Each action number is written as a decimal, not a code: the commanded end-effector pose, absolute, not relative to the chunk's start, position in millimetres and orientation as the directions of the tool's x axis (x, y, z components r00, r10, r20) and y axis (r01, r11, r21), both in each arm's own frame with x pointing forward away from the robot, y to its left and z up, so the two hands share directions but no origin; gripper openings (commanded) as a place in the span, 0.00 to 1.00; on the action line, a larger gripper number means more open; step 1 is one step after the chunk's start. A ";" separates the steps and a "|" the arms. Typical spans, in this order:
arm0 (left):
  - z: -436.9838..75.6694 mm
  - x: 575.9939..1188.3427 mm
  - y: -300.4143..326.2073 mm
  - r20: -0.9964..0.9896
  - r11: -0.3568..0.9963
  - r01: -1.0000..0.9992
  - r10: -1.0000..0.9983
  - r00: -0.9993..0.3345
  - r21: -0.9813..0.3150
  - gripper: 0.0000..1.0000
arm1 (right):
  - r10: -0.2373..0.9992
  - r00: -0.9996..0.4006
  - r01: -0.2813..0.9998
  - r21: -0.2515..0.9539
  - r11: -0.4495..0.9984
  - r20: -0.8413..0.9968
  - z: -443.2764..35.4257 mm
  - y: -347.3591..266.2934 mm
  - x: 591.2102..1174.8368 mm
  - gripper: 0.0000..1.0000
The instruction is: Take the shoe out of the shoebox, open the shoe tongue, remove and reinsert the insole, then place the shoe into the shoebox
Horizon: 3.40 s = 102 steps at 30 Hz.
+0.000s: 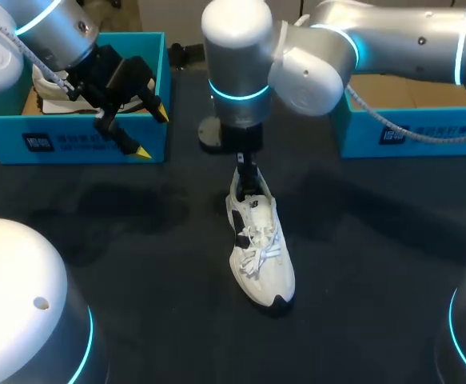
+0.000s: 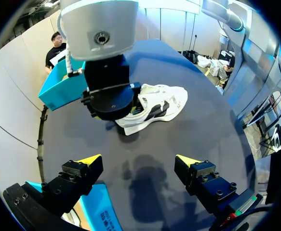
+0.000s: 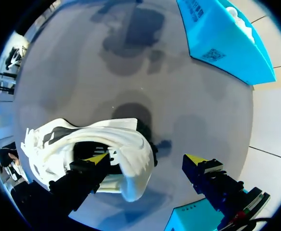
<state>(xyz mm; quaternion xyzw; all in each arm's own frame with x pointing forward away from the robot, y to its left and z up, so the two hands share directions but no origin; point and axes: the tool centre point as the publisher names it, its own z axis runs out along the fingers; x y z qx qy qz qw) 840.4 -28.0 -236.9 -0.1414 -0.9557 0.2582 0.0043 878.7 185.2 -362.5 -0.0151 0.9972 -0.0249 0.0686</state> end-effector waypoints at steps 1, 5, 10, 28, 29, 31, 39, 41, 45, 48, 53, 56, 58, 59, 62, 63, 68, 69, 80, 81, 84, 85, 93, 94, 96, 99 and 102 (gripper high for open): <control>-236.9 839.3 -27.6 -0.066 0.827 0.268 0.272 -0.960 -0.493 1.00 | -0.036 -0.991 -0.030 -0.048 0.998 -0.127 -377.6 186.5 885.4 0.89; -236.9 839.3 -27.6 -0.066 0.827 0.268 0.272 -0.960 -0.493 1.00 | -0.031 -0.992 -0.025 -0.048 0.999 -0.125 -380.3 182.2 887.1 0.59; -236.9 839.3 -27.6 -0.066 0.827 0.268 0.272 -0.960 -0.493 1.00 | -0.036 -0.992 -0.029 -0.054 0.998 -0.124 -379.9 179.5 887.9 0.42; -236.9 839.3 -27.6 -0.066 0.827 0.268 0.272 -0.960 -0.493 1.00 | -0.010 -0.988 0.002 -0.079 0.997 -0.153 -314.1 170.0 872.3 0.00; -236.9 839.3 -27.6 -0.066 0.827 0.268 0.272 -0.960 -0.493 1.00 | -0.008 -0.990 0.006 -0.095 0.995 -0.142 -305.2 167.9 870.9 0.00; -236.9 839.3 -27.6 -0.066 0.827 0.268 0.272 -0.960 -0.493 1.00 | -0.003 -0.991 0.011 -0.104 0.994 -0.134 -288.0 163.8 868.8 0.00; -236.9 839.3 -27.6 -0.066 0.827 0.268 0.272 -0.960 -0.493 1.00 | 0.071 -0.986 0.084 -0.081 0.993 -0.153 -219.0 145.5 868.7 0.00; -236.9 839.3 -27.6 -0.066 0.827 0.268 0.272 -0.960 -0.493 1.00 | 0.083 -0.983 0.098 -0.082 0.992 -0.166 -203.8 140.9 870.6 0.00; -236.9 839.3 -27.6 -0.066 0.827 0.268 0.272 -0.960 -0.493 1.00 | 0.097 -0.974 0.115 -0.077 0.990 -0.202 -178.8 131.1 877.0 0.00; -236.9 839.3 -27.6 -0.066 0.827 0.268 0.272 -0.960 -0.493 1.00 | 0.101 -0.972 0.122 -0.089 0.989 -0.212 -164.3 125.4 883.1 0.00; -236.9 839.3 -27.6 -0.066 0.827 0.268 0.272 -0.960 -0.493 1.00 | 0.135 -0.961 0.155 -0.065 0.986 -0.241 -140.2 115.9 891.9 0.00; -236.9 839.3 -27.6 -0.066 0.827 0.268 0.272 -0.960 -0.493 1.00 | 0.135 -0.961 0.155 -0.065 0.986 -0.241 -140.2 115.9 891.9 0.00; -236.9 839.3 -27.6 -0.066 0.827 0.268 0.272 -0.960 -0.493 1.00 | 0.135 -0.961 0.155 -0.065 0.986 -0.241 -140.2 115.9 891.9 0.00; -236.9 839.3 -27.6 -0.066 0.827 0.268 0.272 -0.960 -0.493 1.00 | 0.135 -0.961 0.155 -0.065 0.986 -0.241 -140.2 115.9 891.9 0.00; -236.9 839.3 -27.6 -0.066 0.827 0.268 0.272 -0.960 -0.493 1.00 | 0.135 -0.961 0.155 -0.065 0.986 -0.241 -140.2 115.9 891.9 0.00; -236.9 839.3 -27.6 -0.066 0.827 0.268 0.272 -0.960 -0.493 1.00 | 0.135 -0.961 0.155 -0.065 0.986 -0.241 -140.2 115.9 891.9 0.00; -236.9 839.3 -27.6 -0.066 0.827 0.268 0.272 -0.960 -0.493 1.00 | 0.135 -0.961 0.155 -0.065 0.986 -0.241 -140.2 115.9 891.9 0.00; -236.9 839.3 -27.6 -0.066 0.827 0.268 0.272 -0.960 -0.493 1.00 | 0.135 -0.961 0.155 -0.065 0.986 -0.241 -140.2 115.9 891.9 0.00; -236.9 839.3 -27.6 -0.066 0.827 0.268 0.272 -0.960 -0.493 1.00 | 0.129 -0.966 0.137 -0.020 0.990 -0.226 -143.2 89.1 914.8 0.00; -236.9 839.3 -27.6 -0.066 0.827 0.268 0.272 -0.960 -0.493 1.00 | 0.125 -0.967 0.131 -0.011 0.991 -0.223 -143.7 81.7 920.1 0.00; -236.9 839.3 -27.6 -0.066 0.827 0.268 0.272 -0.960 -0.493 1.00 | 0.094 -0.970 0.097 -0.005 0.995 -0.222 -142.6 59.9 937.3 0.00; -236.9 839.3 -27.6 -0.066 0.827 0.268 0.272 -0.960 -0.493 1.00 | 0.089 -0.971 0.093 -0.008 0.996 -0.222 -142.5 54.8 940.5 0.00; -236.9 839.3 -27.6 -0.066 0.827 0.268 0.272 -0.960 -0.493 1.00 | 0.029 -0.974 0.047 -0.075 0.996 -0.224 -142.0 -9.4 976.7 0.00; -236.9 839.3 -27.6 -0.066 0.827 0.268 0.272 -0.960 -0.493 1.00 | 0.028 -0.974 0.047 -0.080 0.996 -0.226 -141.9 -16.5 981.0 0.00; -236.9 839.3 -27.6 -0.066 0.827 0.268 0.272 -0.960 -0.493 1.00 | 0.015 -0.973 0.039 -0.097 0.995 -0.228 -142.3 -27.1 987.9 0.00; -236.9 839.3 -27.6 -0.066 0.827 0.268 0.272 -0.960 -0.493 1.00 | 0.010 -0.974 0.036 -0.109 0.993 -0.228 -143.2 -44.7 999.7 0.00; -236.9 839.3 -27.6 -0.066 0.827 0.268 0.272 -0.960 -0.493 1.00 | 0.013 -0.972 0.043 -0.125 0.991 -0.233 -142.6 -61.8 1009.5 0.00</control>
